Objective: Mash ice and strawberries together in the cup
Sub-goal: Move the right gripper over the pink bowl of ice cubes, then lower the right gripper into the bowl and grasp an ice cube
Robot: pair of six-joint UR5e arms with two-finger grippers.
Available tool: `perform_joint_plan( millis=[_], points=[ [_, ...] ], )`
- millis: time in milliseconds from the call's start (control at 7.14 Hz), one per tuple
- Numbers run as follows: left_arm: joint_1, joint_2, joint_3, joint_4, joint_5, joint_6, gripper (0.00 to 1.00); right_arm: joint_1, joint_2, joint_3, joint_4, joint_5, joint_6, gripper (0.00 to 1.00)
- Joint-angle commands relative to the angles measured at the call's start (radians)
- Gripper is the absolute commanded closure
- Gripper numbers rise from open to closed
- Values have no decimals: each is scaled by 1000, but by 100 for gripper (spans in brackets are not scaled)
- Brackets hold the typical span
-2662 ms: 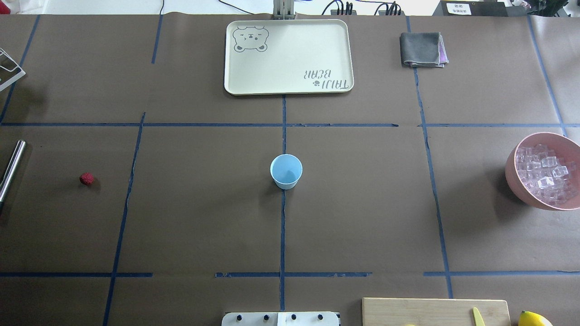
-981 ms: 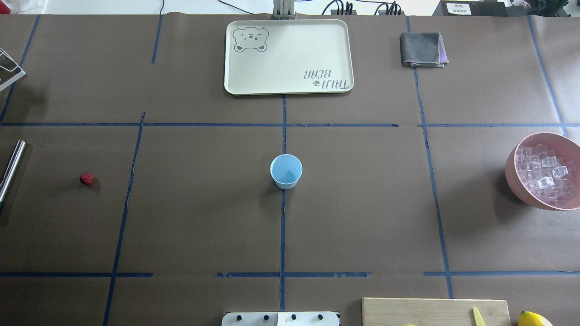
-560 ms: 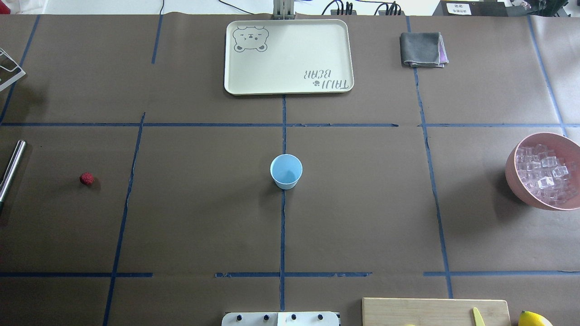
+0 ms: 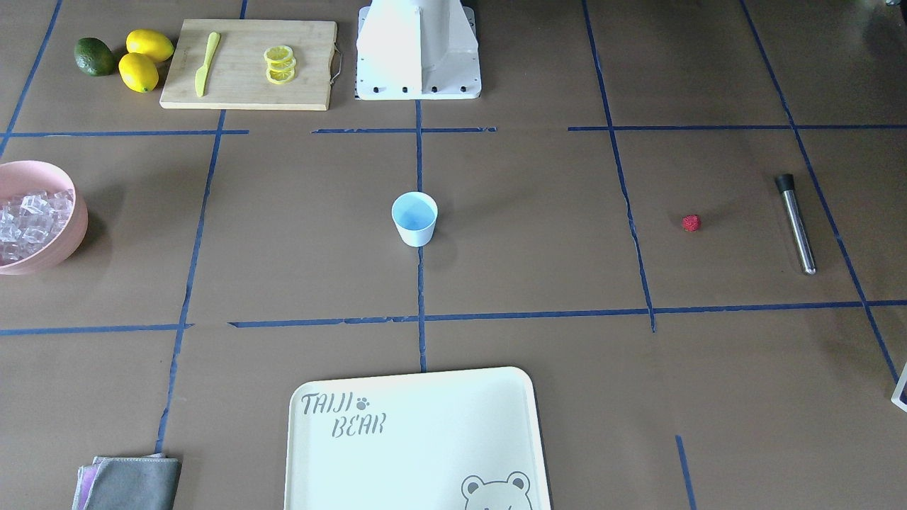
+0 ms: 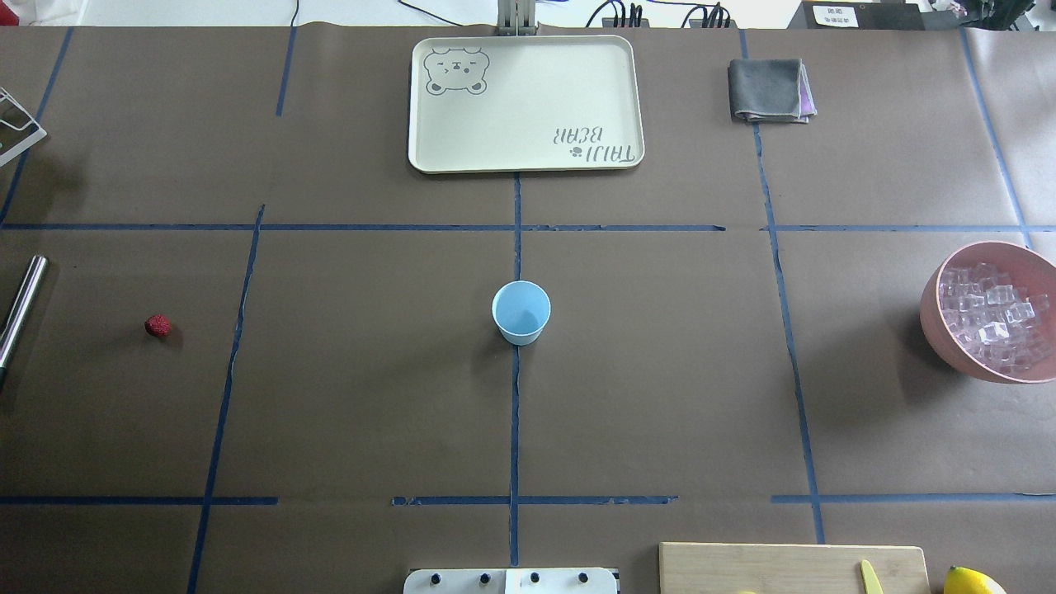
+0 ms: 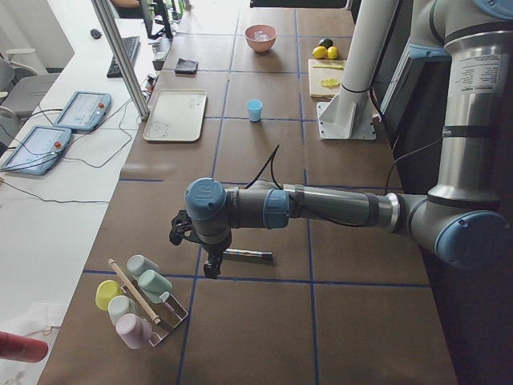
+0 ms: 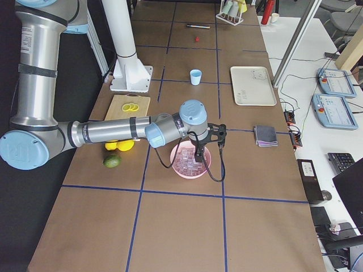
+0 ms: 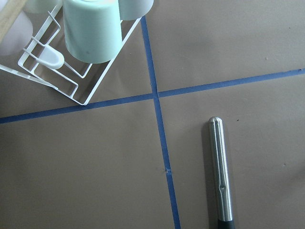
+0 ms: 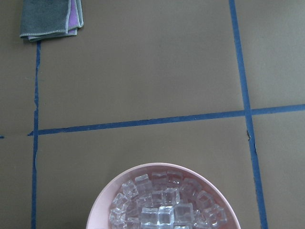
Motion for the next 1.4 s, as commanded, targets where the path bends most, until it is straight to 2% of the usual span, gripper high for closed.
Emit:
perform_joint_plan(
  millis=[0,140,280,700,1261],
  points=[
    [1,7,2,-1,-5,1,0,-113,-59,72,4,-42,92,2],
    [1,7,2,-1,-10,2,0,-160,-81,90,4,-103,116,3],
    [1,7,2,-1,-10,2,0,-218,-101,88,5,-175,117,10],
    [1,0,4,-1,-12,2,0,-300,-89,34,8,-177,120,12],
    [1,-1,4,-3,-12,4,0,-320,-26,-46,24,-174,112,12]
  ],
)
